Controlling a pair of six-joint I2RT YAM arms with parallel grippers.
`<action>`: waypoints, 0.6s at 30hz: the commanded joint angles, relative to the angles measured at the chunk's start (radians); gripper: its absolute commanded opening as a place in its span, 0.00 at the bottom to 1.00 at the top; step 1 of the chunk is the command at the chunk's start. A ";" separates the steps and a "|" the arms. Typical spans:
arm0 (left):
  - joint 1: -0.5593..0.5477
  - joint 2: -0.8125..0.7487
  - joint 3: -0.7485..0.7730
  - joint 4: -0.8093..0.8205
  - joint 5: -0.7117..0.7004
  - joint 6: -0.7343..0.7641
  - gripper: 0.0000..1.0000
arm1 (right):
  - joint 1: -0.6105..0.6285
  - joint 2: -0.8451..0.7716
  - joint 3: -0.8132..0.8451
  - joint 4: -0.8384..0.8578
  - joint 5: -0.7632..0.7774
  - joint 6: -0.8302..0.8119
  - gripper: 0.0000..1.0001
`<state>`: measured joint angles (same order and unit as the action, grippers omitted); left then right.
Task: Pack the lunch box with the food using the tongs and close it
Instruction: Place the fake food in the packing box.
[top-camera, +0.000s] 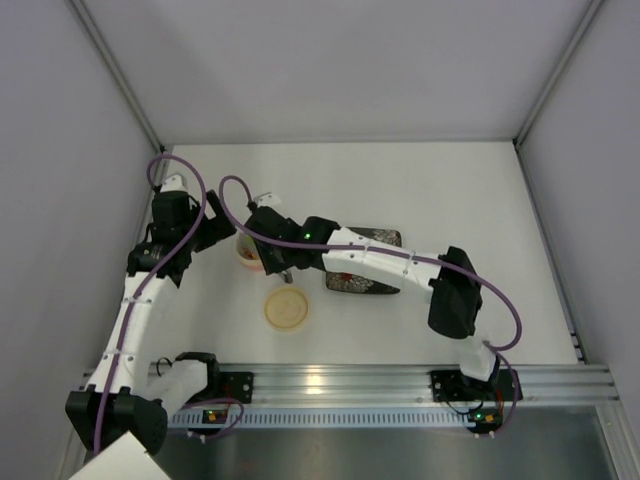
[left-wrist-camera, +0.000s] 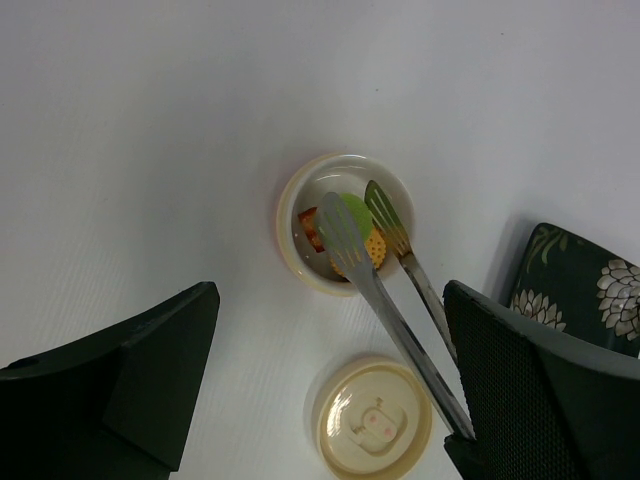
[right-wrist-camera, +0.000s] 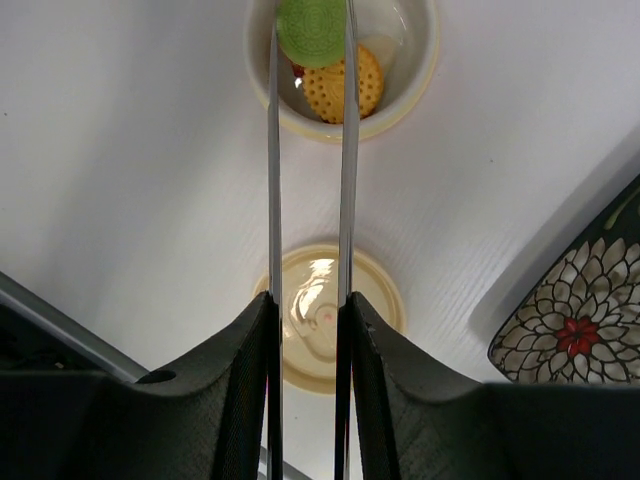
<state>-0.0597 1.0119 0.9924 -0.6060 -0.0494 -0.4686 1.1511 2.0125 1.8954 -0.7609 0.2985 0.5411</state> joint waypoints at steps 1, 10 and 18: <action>0.006 -0.022 -0.005 0.034 -0.006 0.013 0.99 | 0.016 0.017 0.080 0.066 -0.001 -0.015 0.32; 0.006 -0.019 -0.006 0.034 -0.006 0.012 0.99 | 0.018 0.057 0.105 0.064 -0.002 -0.020 0.35; 0.006 -0.019 -0.006 0.034 -0.004 0.013 0.99 | 0.018 0.046 0.103 0.054 0.010 -0.020 0.43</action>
<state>-0.0597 1.0119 0.9920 -0.6060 -0.0494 -0.4686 1.1511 2.0724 1.9461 -0.7406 0.2874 0.5308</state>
